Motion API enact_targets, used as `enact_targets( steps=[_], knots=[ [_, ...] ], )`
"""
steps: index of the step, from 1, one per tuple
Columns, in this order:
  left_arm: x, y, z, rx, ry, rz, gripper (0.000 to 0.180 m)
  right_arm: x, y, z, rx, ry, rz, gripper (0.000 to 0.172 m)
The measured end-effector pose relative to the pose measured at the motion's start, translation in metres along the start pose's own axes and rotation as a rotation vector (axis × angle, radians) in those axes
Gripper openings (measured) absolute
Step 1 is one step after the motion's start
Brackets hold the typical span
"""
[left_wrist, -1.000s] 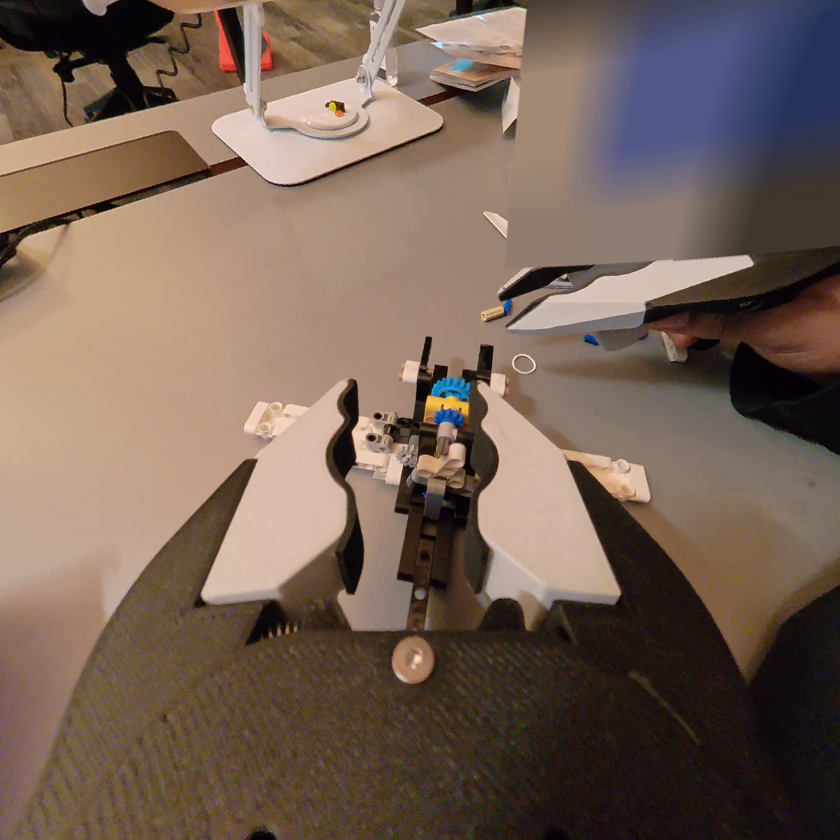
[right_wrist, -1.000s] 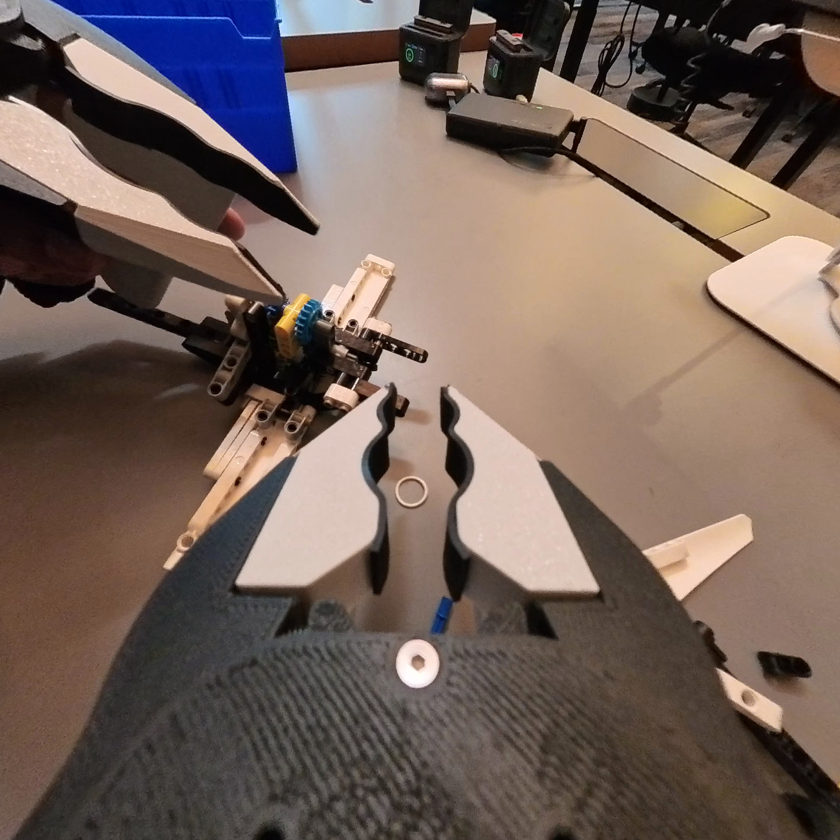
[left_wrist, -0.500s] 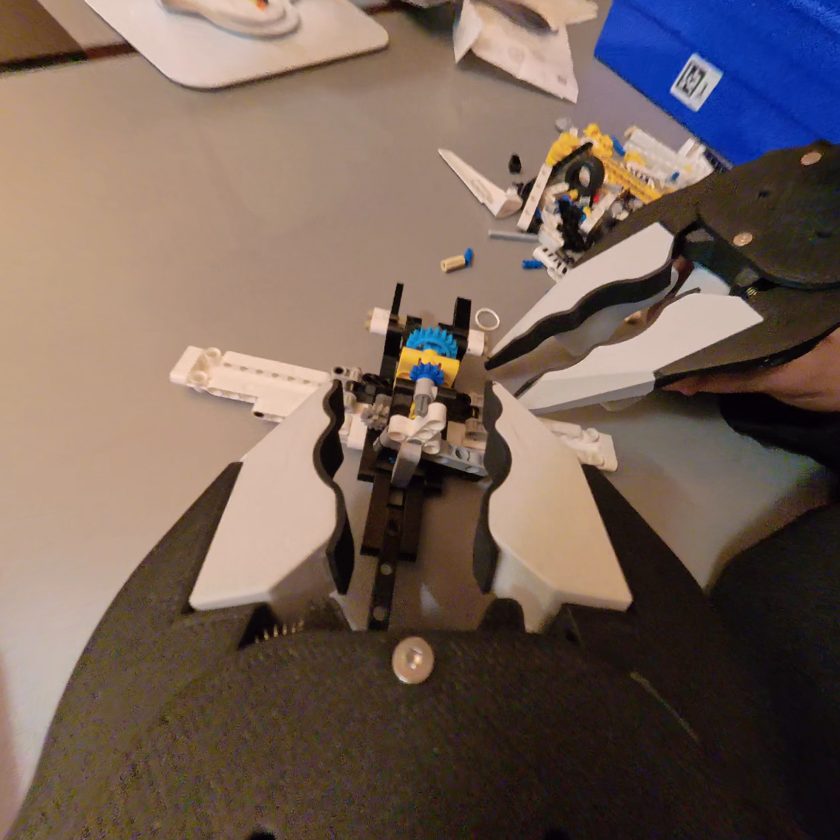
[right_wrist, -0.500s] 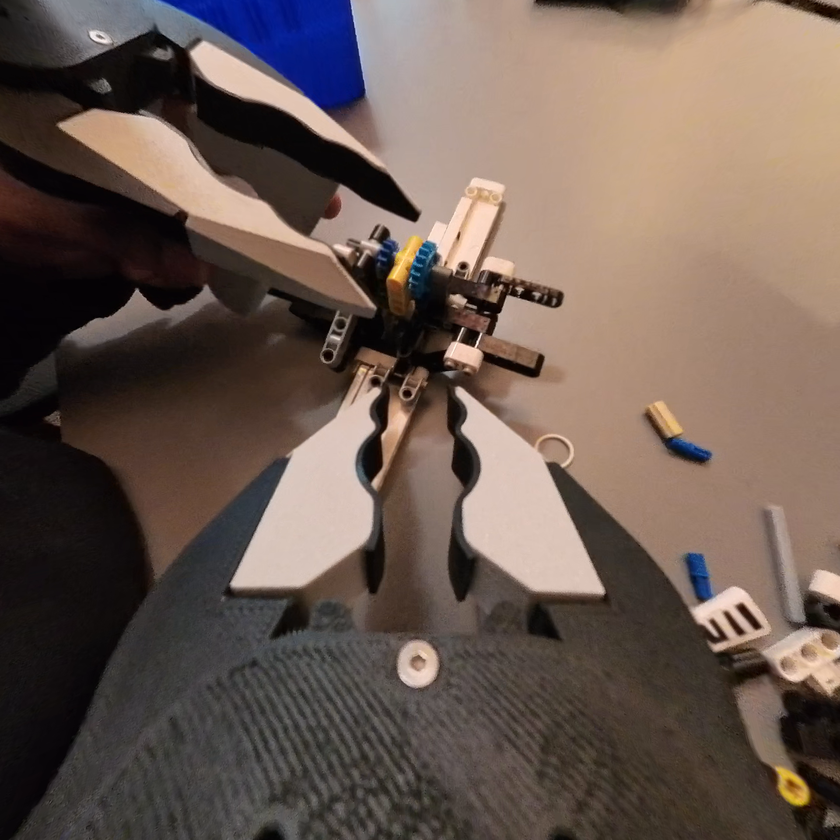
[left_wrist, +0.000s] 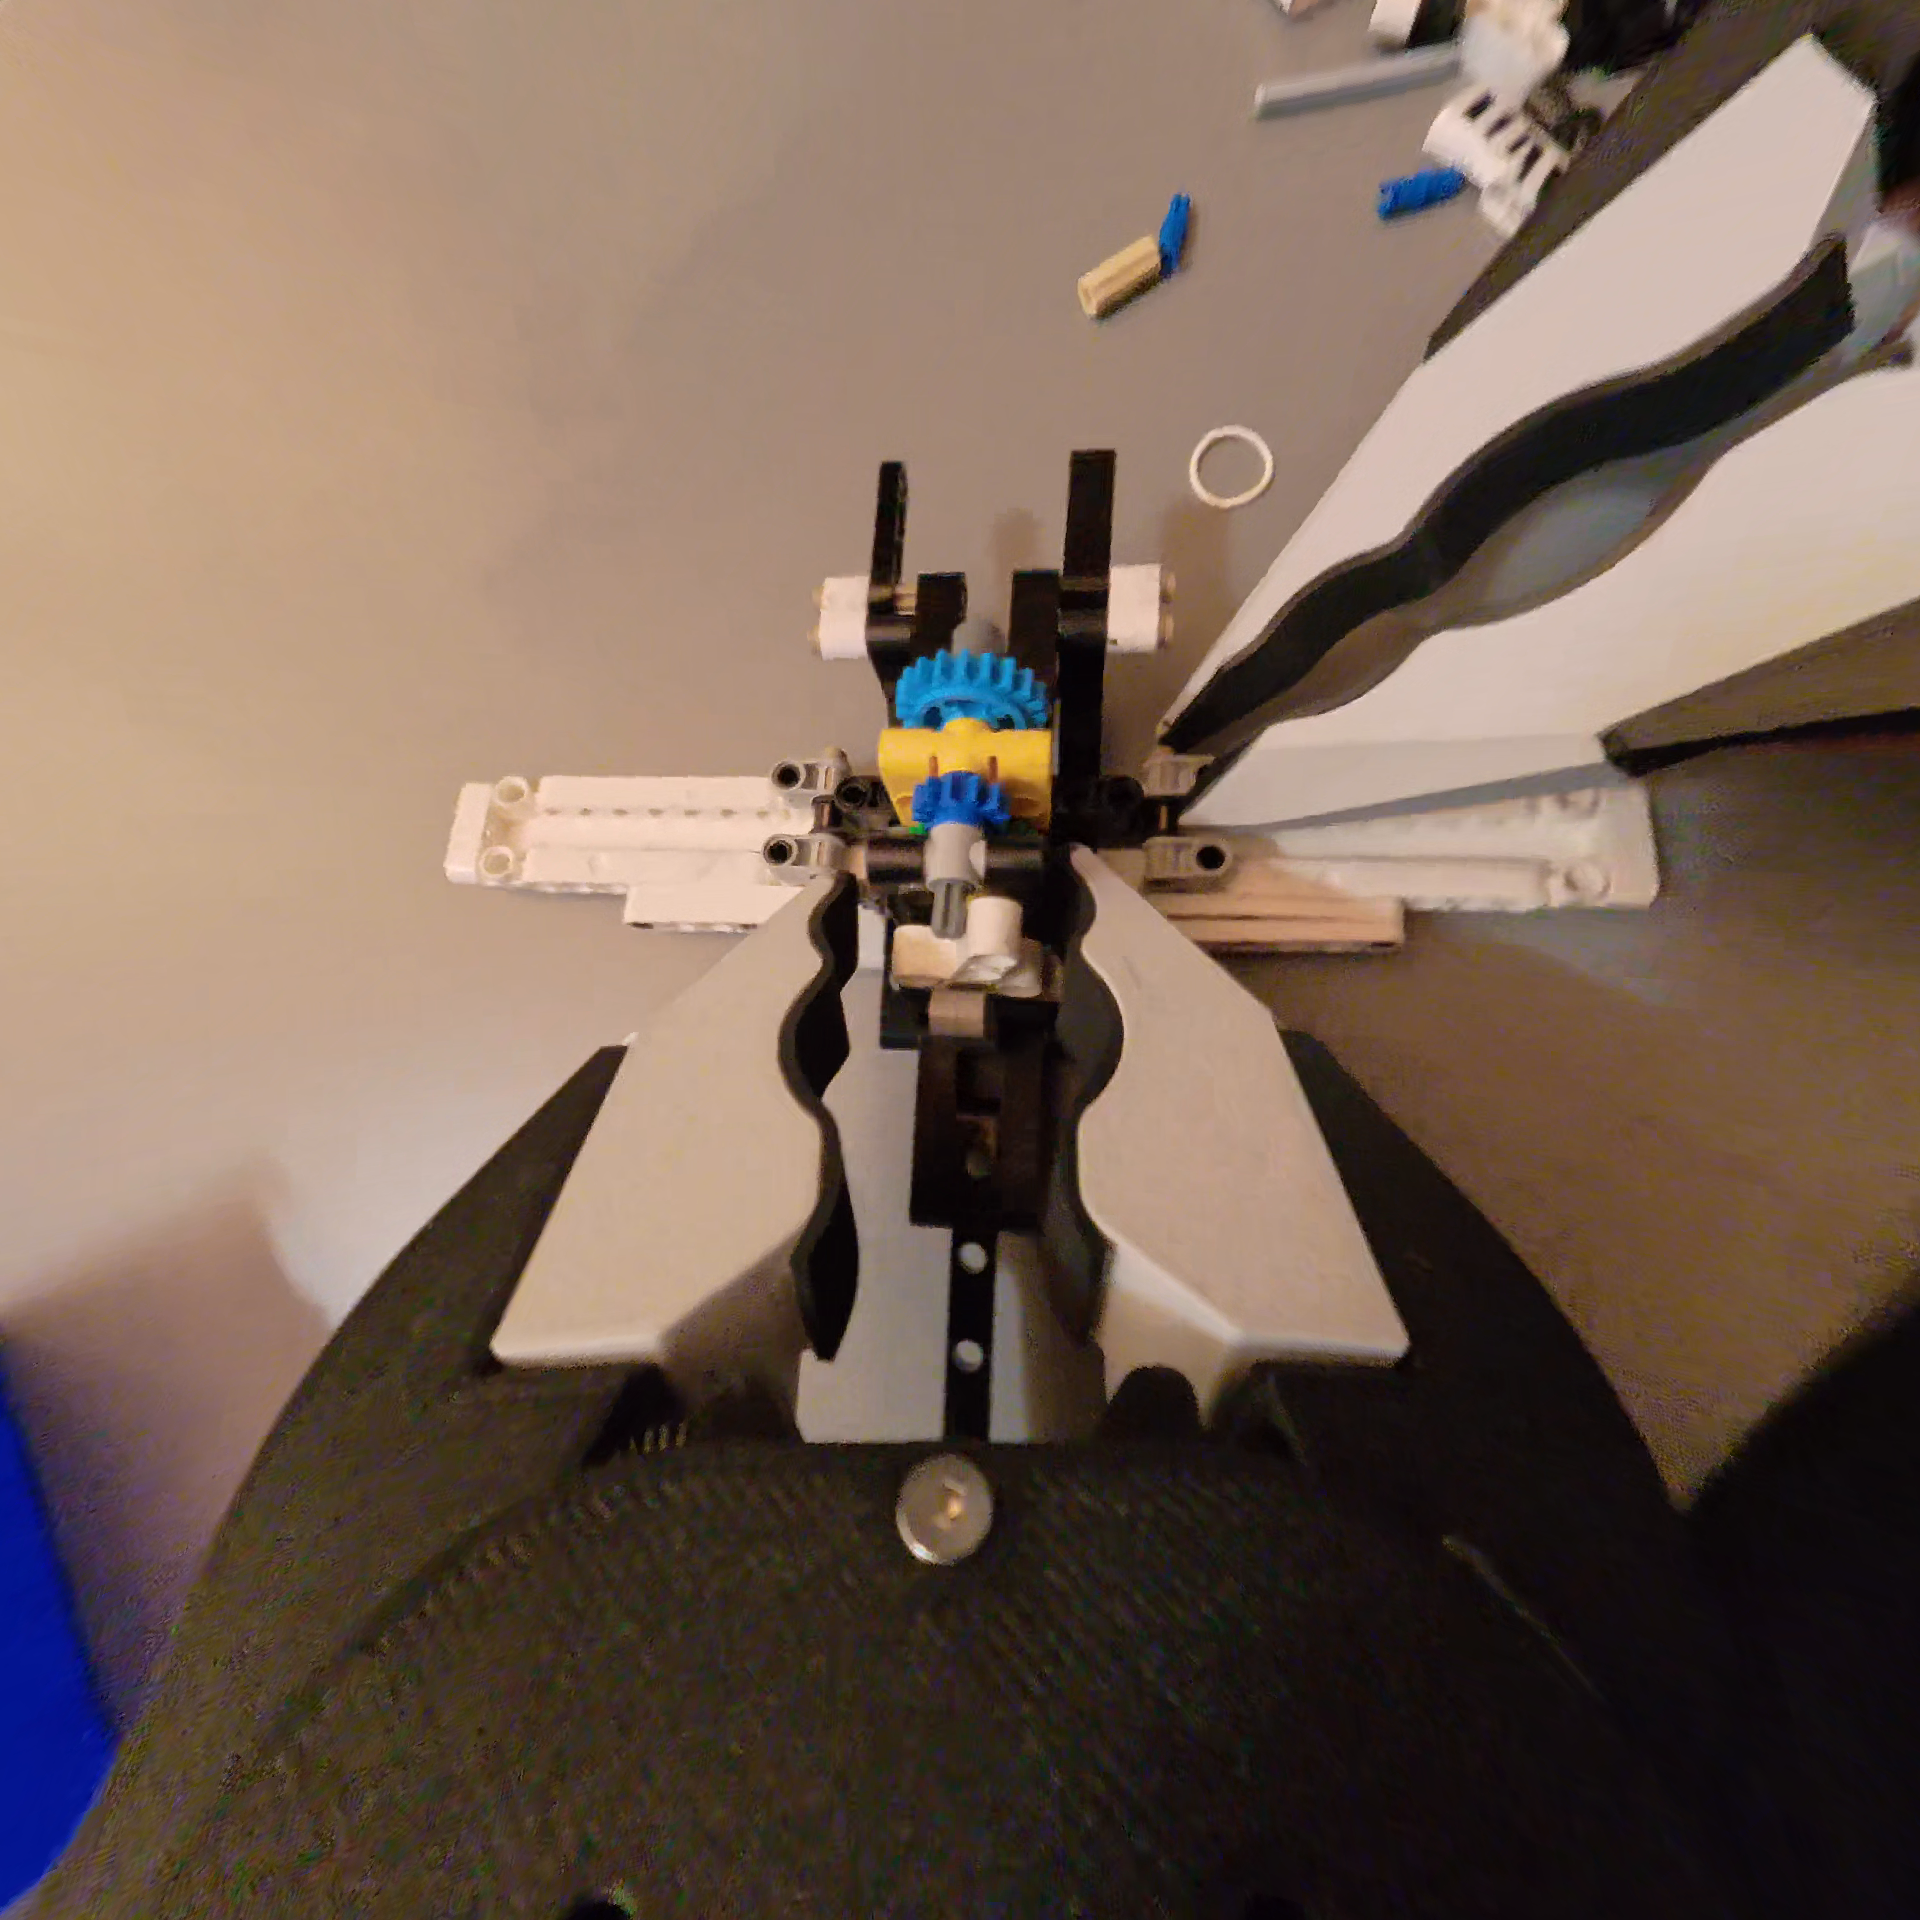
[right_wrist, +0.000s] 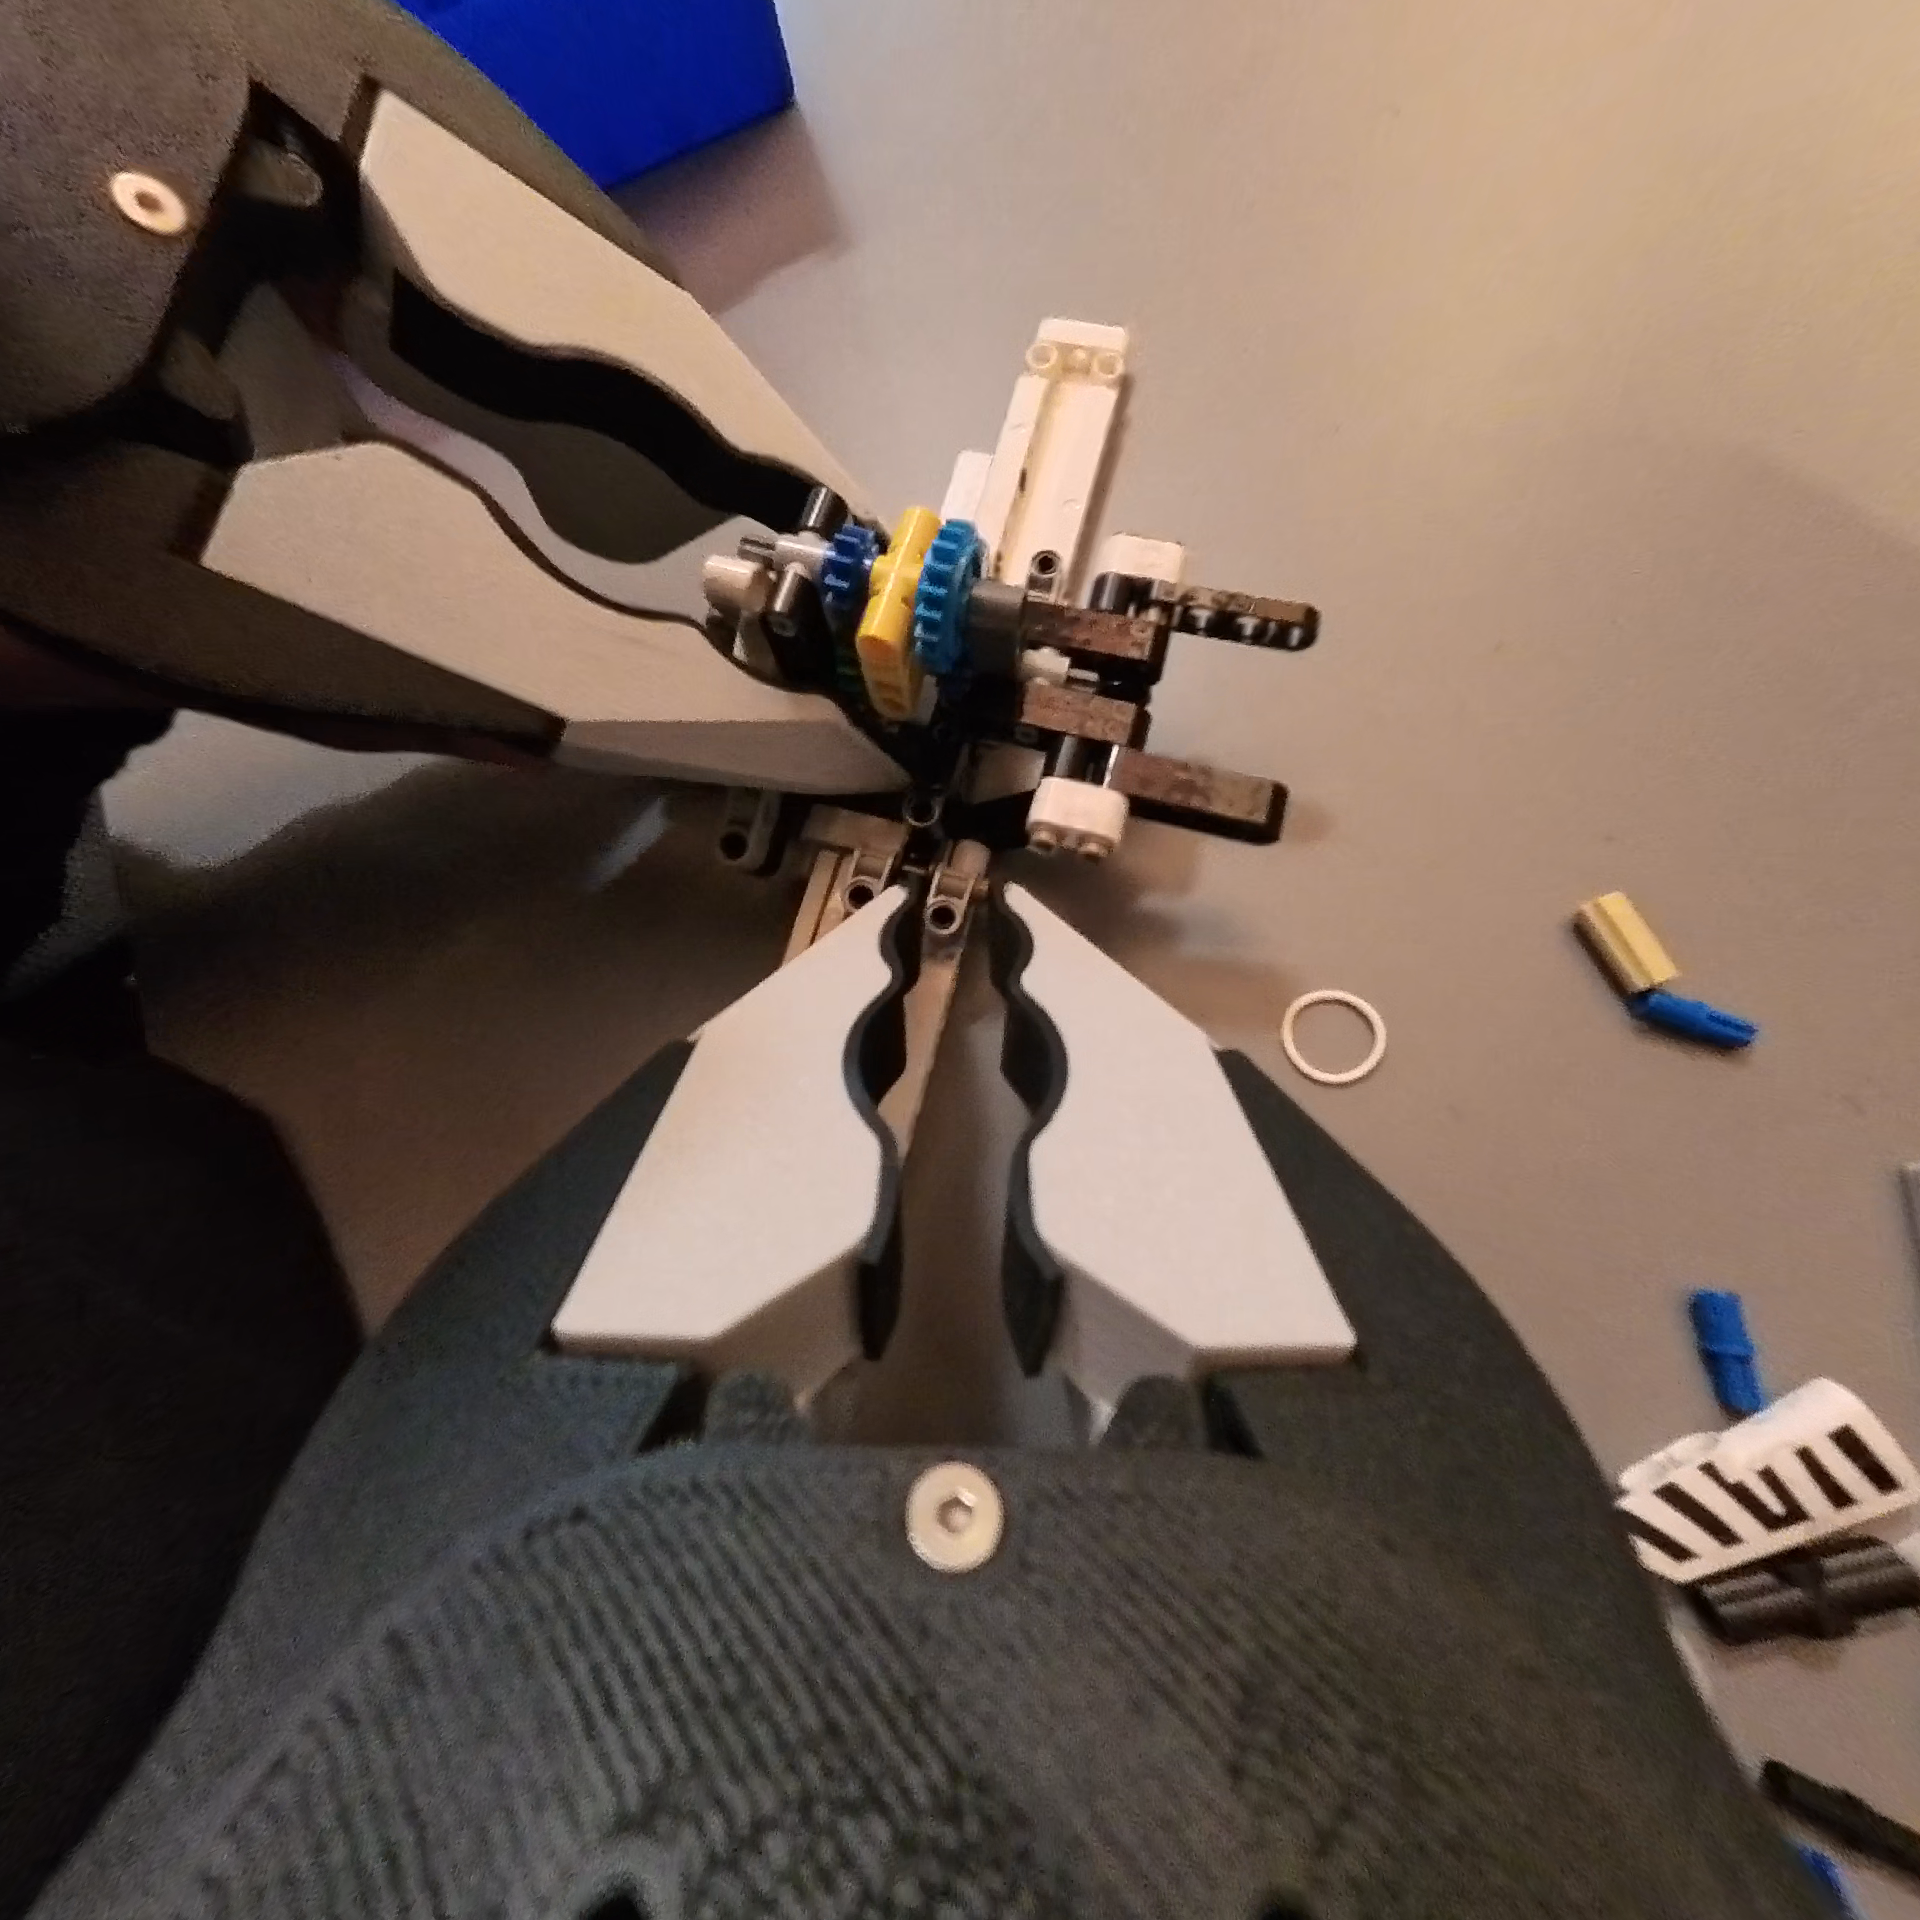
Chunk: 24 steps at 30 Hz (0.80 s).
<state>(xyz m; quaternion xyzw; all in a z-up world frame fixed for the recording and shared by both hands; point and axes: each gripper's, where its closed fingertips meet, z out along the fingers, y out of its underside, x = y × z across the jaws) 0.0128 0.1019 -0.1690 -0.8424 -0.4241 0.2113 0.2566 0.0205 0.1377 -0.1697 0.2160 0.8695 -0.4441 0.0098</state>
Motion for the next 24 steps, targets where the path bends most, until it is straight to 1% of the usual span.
enact_targets(
  steps=[3,5,10,12,16,19,21,23,24],
  knots=[
    [0.000,0.003,-0.003,-0.048,-0.046,0.040,0.037,0.001,0.001,-0.001,-0.007,0.014,-0.025,0.010],
    [0.000,0.003,-0.004,-0.055,-0.054,0.046,0.037,0.000,0.001,-0.001,-0.010,0.026,-0.049,0.009],
    [0.004,0.004,-0.008,-0.020,0.001,-0.023,0.038,-0.001,0.002,-0.002,-0.002,0.016,-0.067,0.009],
    [0.005,0.004,-0.011,-0.011,0.016,-0.036,0.038,-0.001,0.002,-0.002,-0.005,0.014,-0.075,0.006],
    [0.005,0.004,-0.013,-0.012,0.031,-0.031,0.039,-0.002,0.002,-0.001,-0.008,0.013,-0.102,0.006],
    [0.003,0.001,-0.012,-0.007,0.010,-0.008,0.046,-0.002,0.003,-0.001,-0.013,-0.006,-0.098,0.006],
    [0.004,-0.001,-0.011,-0.003,0.014,-0.005,0.047,-0.003,0.003,-0.001,-0.015,-0.018,-0.087,0.006],
    [0.007,-0.003,-0.009,0.000,0.044,-0.011,0.045,-0.003,0.003,-0.001,-0.016,-0.020,-0.084,0.006],
    [0.008,-0.004,-0.009,0.006,0.051,-0.013,0.040,-0.003,0.003,-0.001,-0.016,-0.021,-0.083,0.006]
  ],
)
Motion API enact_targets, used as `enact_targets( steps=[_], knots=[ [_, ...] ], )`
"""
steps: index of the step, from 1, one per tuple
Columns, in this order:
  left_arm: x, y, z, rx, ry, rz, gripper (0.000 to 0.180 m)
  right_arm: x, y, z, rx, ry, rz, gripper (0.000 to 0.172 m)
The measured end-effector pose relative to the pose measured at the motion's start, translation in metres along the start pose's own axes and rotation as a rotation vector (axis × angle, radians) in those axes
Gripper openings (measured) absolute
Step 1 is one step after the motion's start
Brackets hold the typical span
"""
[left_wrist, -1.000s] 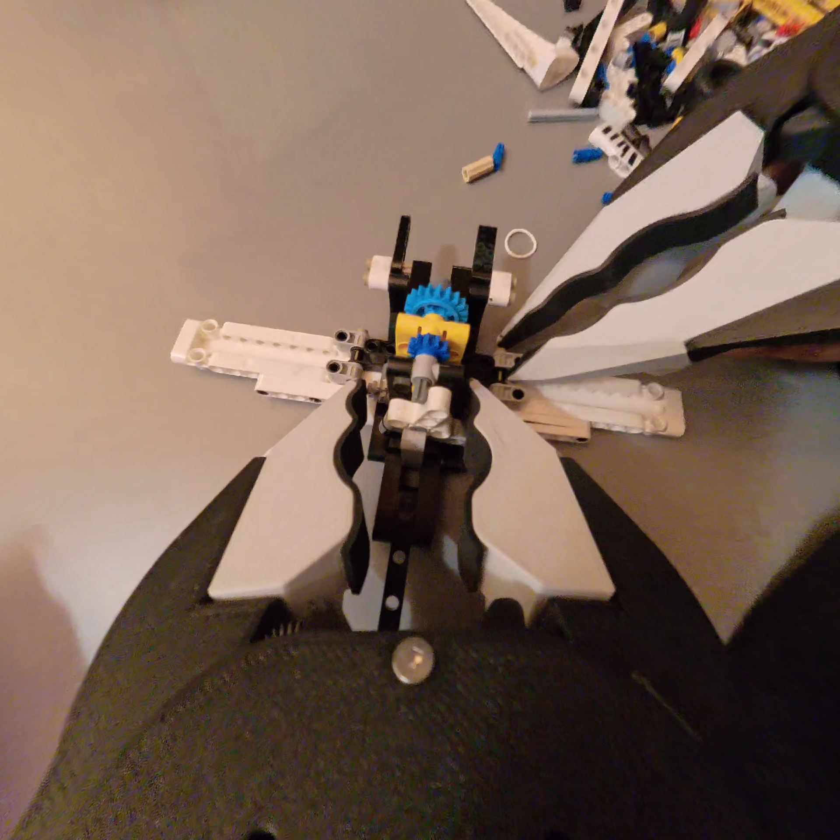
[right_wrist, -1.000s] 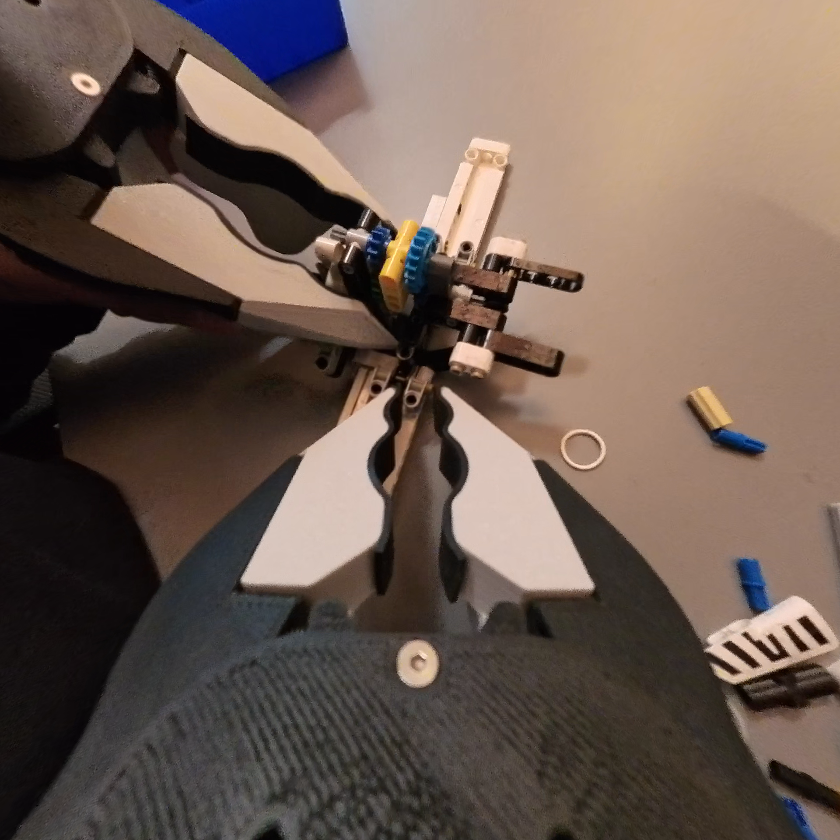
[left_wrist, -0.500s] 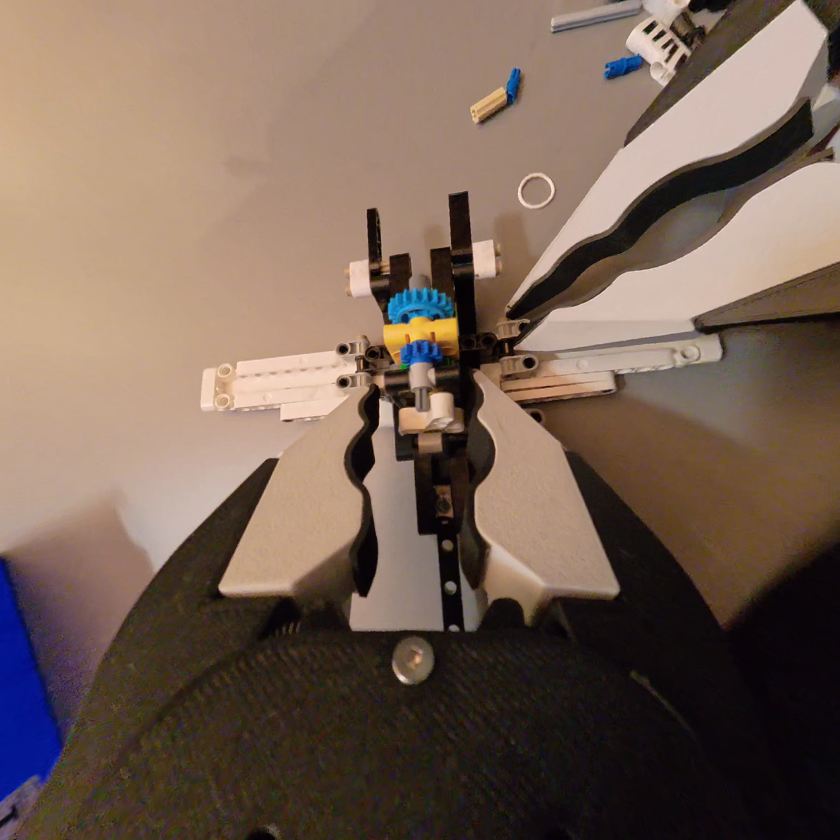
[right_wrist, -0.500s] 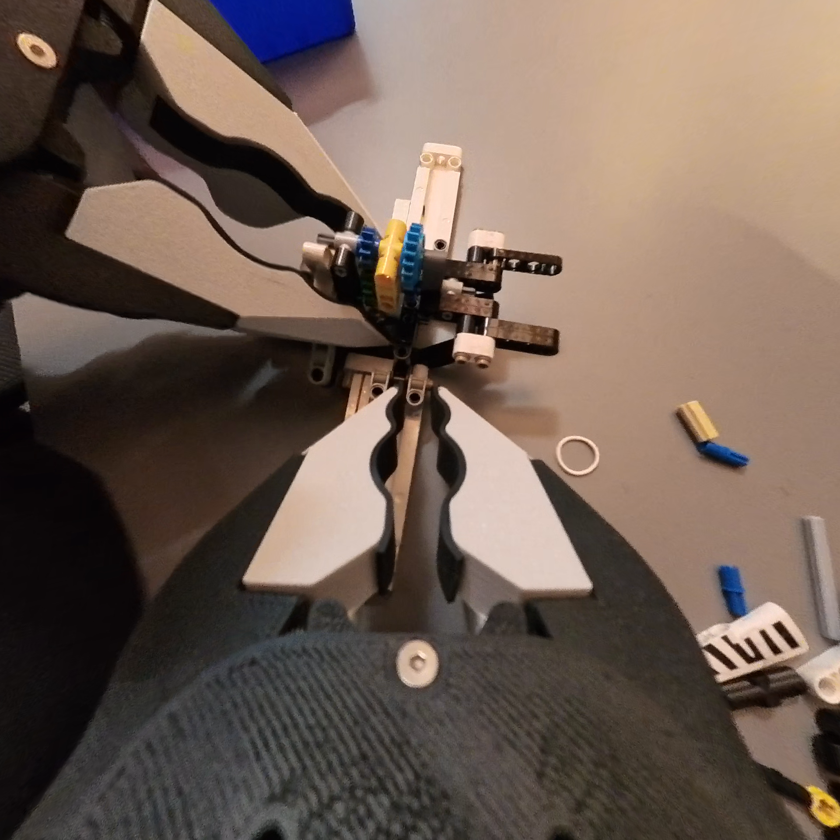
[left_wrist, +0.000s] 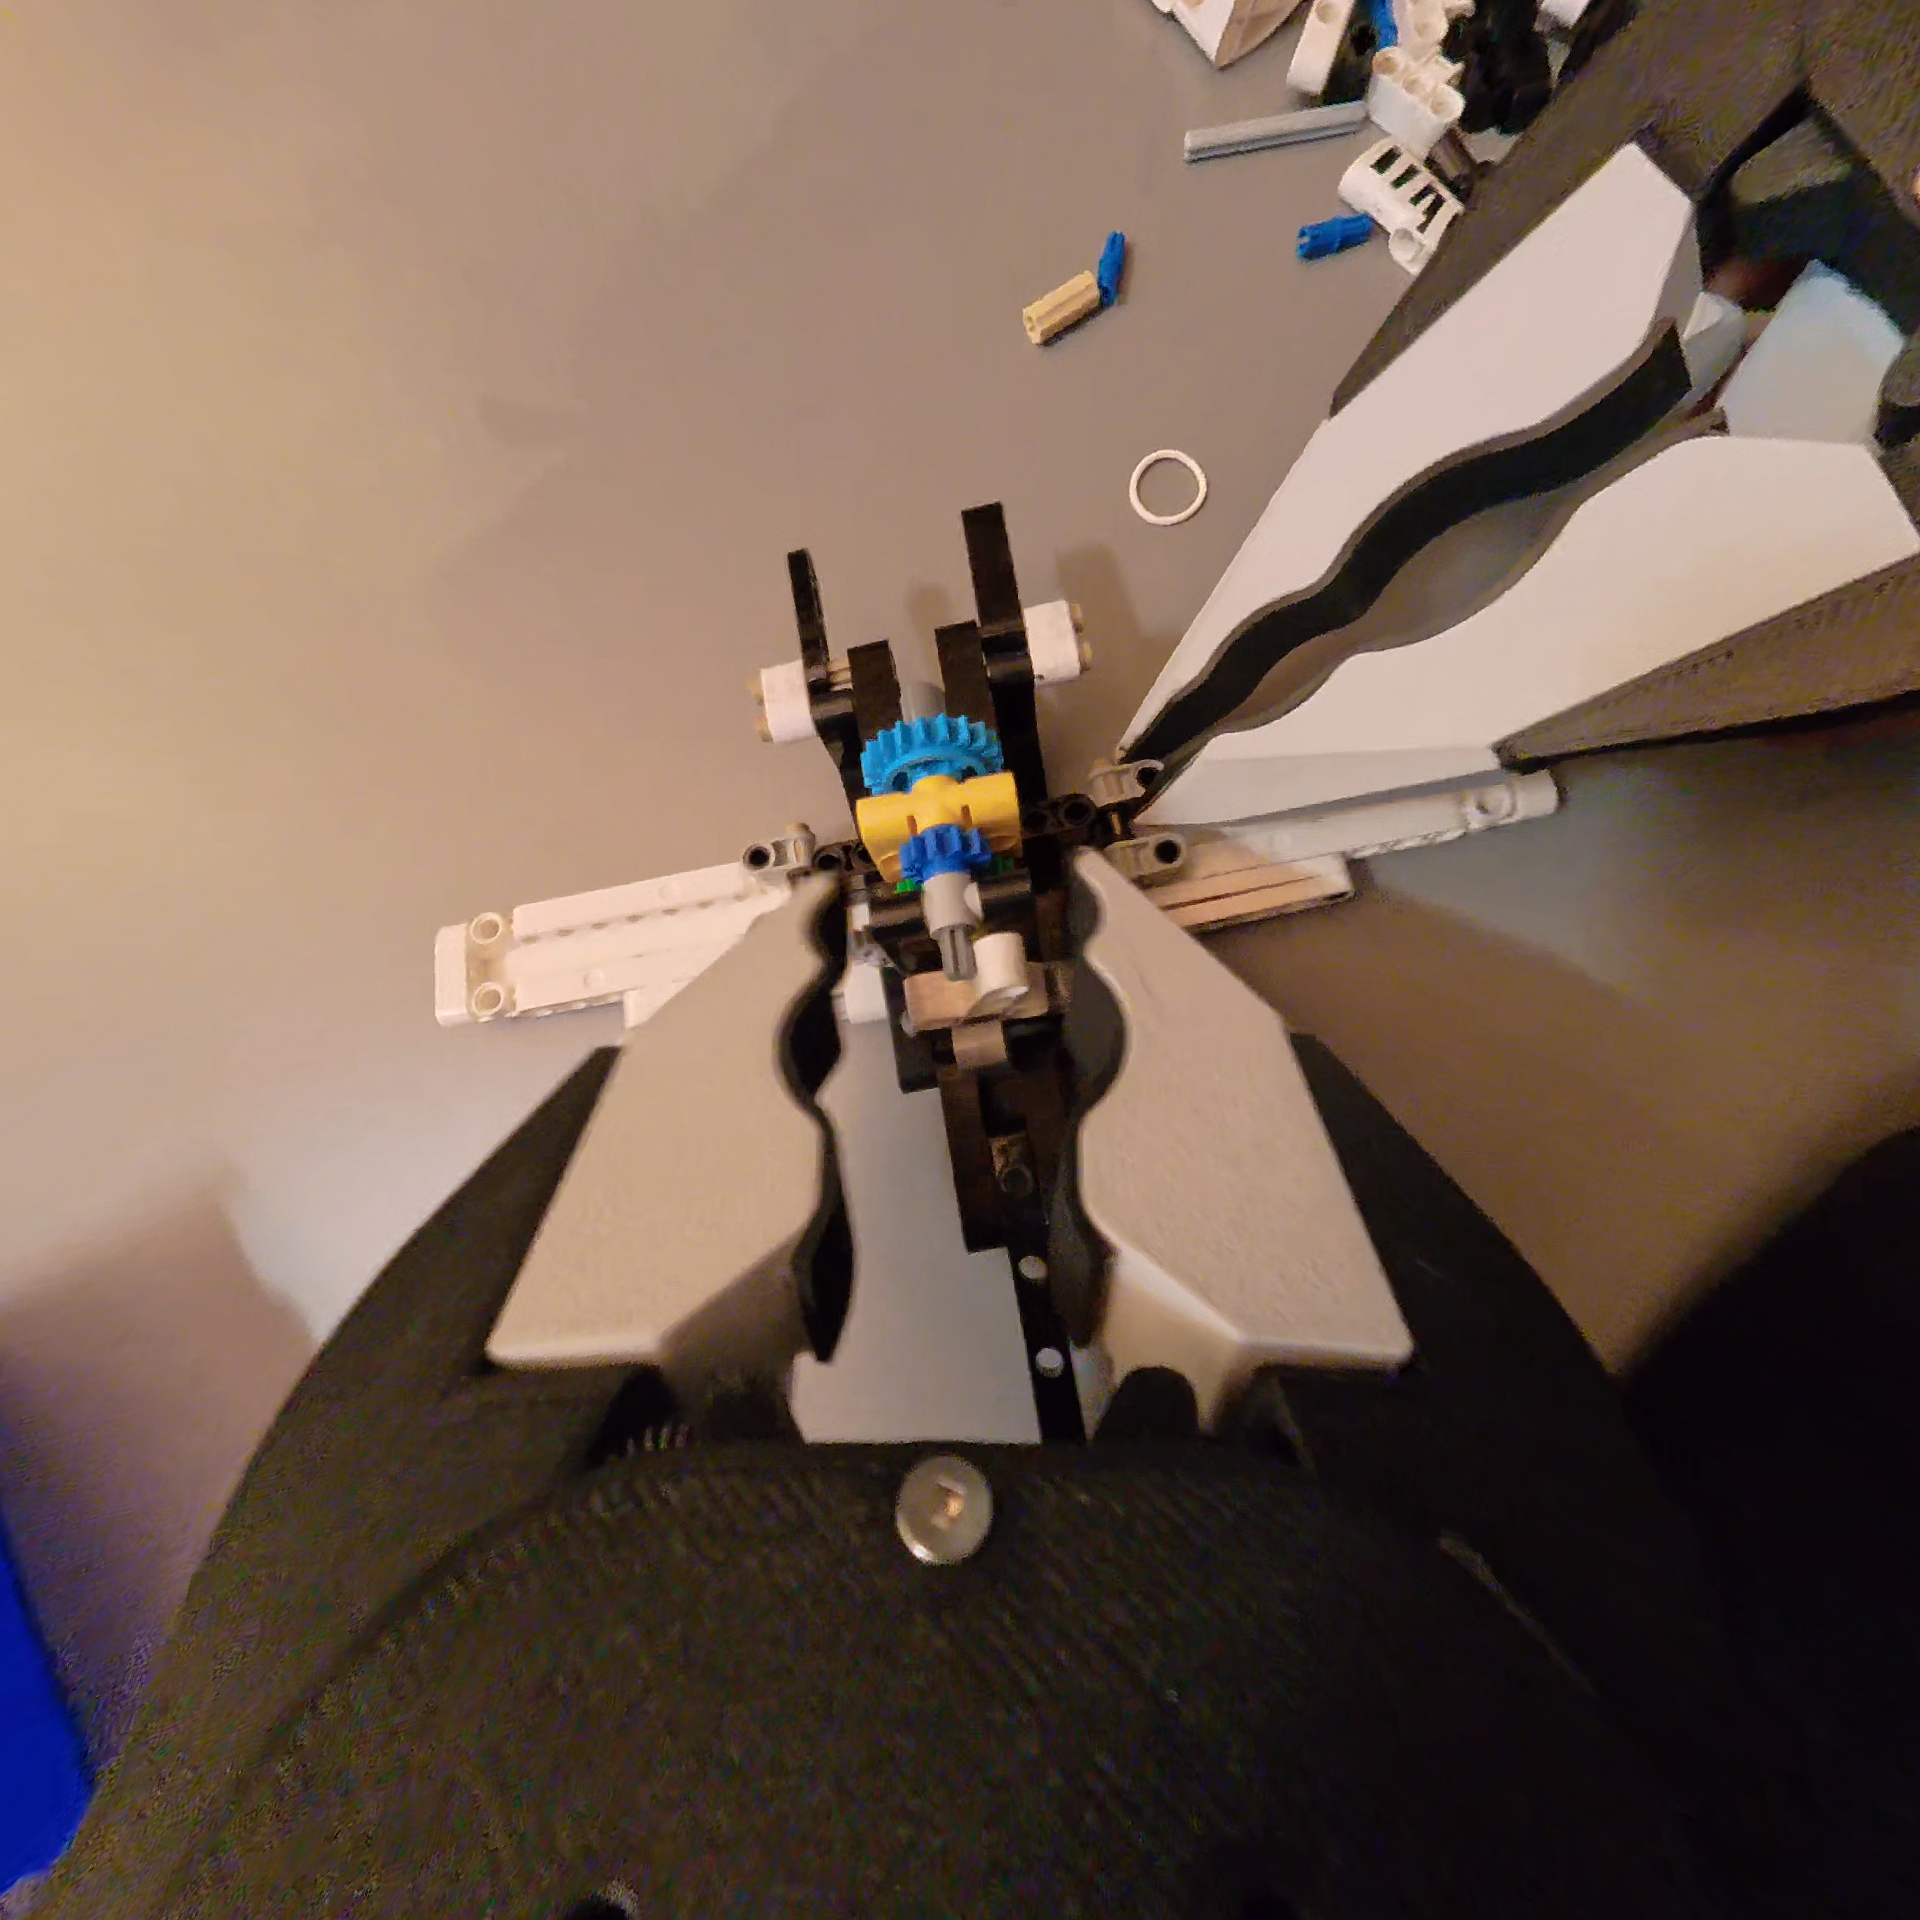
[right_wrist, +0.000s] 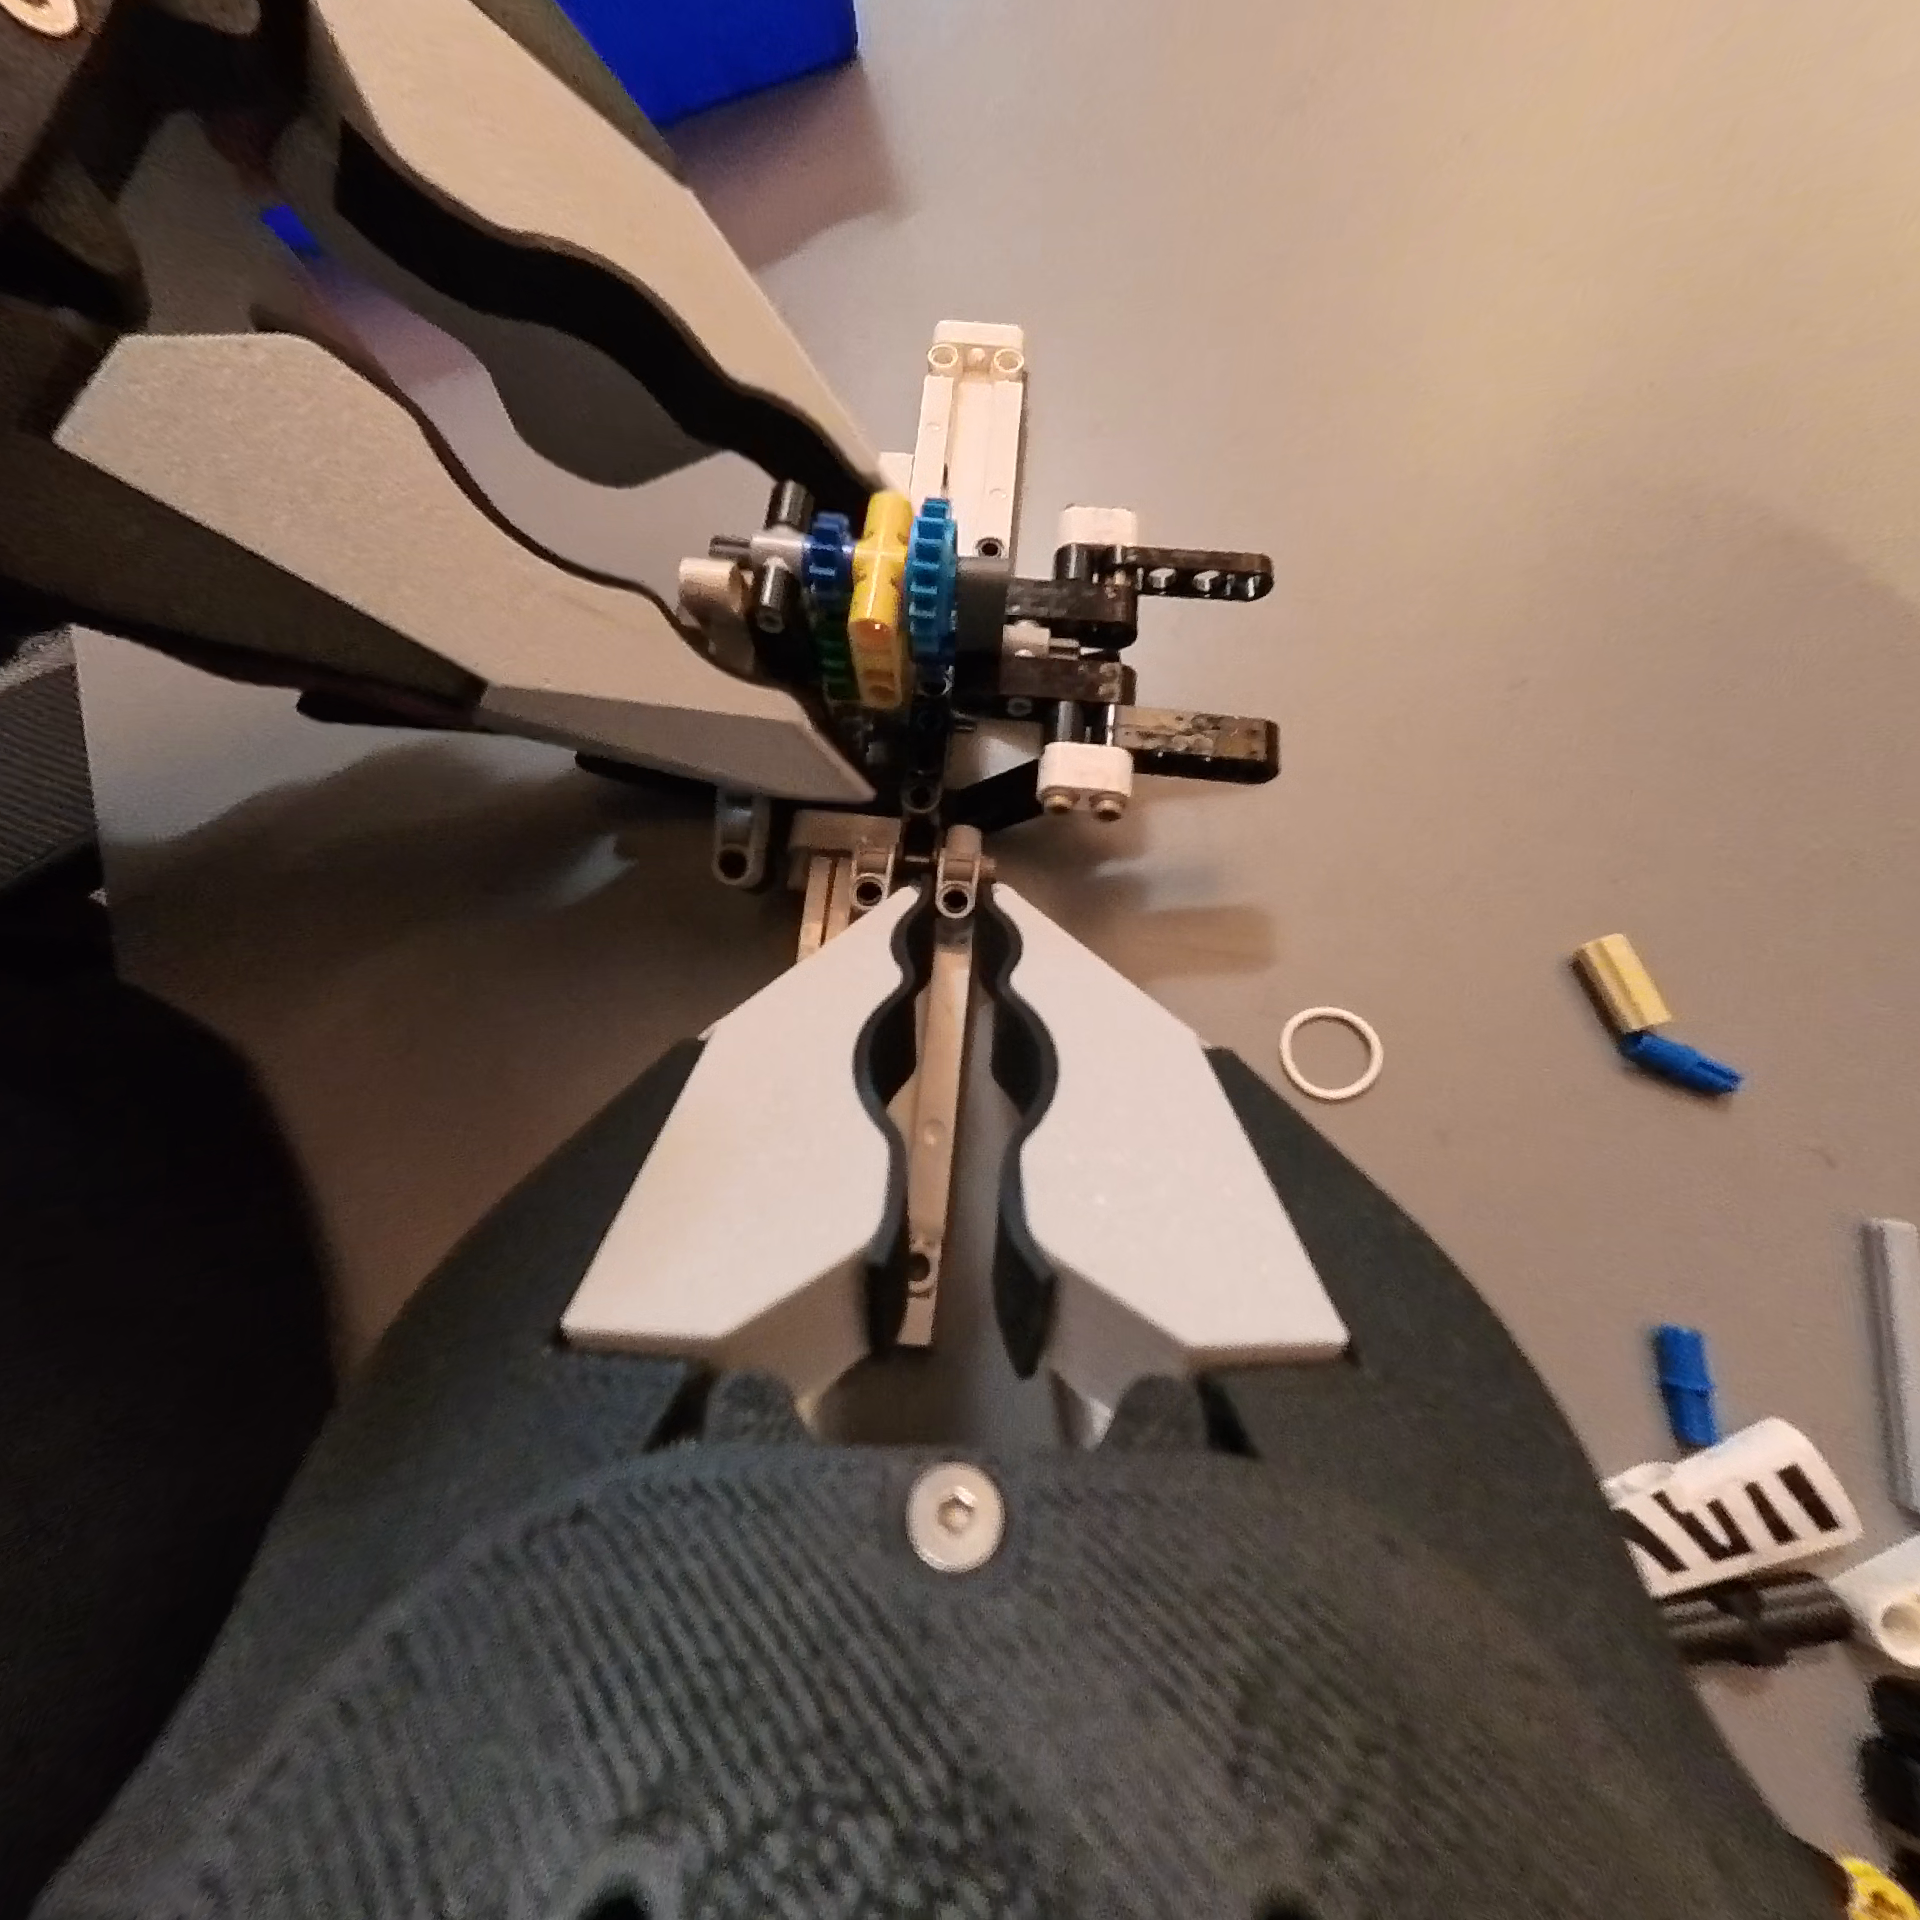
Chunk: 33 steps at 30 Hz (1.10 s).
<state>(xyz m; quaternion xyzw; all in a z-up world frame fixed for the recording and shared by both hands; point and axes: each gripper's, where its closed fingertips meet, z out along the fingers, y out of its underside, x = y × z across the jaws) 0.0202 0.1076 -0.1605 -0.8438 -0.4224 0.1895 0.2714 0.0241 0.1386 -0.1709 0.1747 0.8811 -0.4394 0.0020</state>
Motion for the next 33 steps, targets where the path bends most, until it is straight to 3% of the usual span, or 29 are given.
enact_targets(
  steps=[2,10,33],
  knots=[
    [0.001,0.001,0.000,-0.005,0.022,-0.005,0.029,0.000,0.000,0.000,-0.001,-0.004,0.004,0.006],
    [0.001,0.002,0.000,-0.011,0.021,-0.008,0.029,0.000,0.000,0.000,-0.005,-0.049,0.055,0.006],
    [-0.002,-0.004,0.006,0.012,-0.001,-0.041,0.031,0.019,-0.004,0.000,0.041,0.050,0.209,0.005]
  ],
)
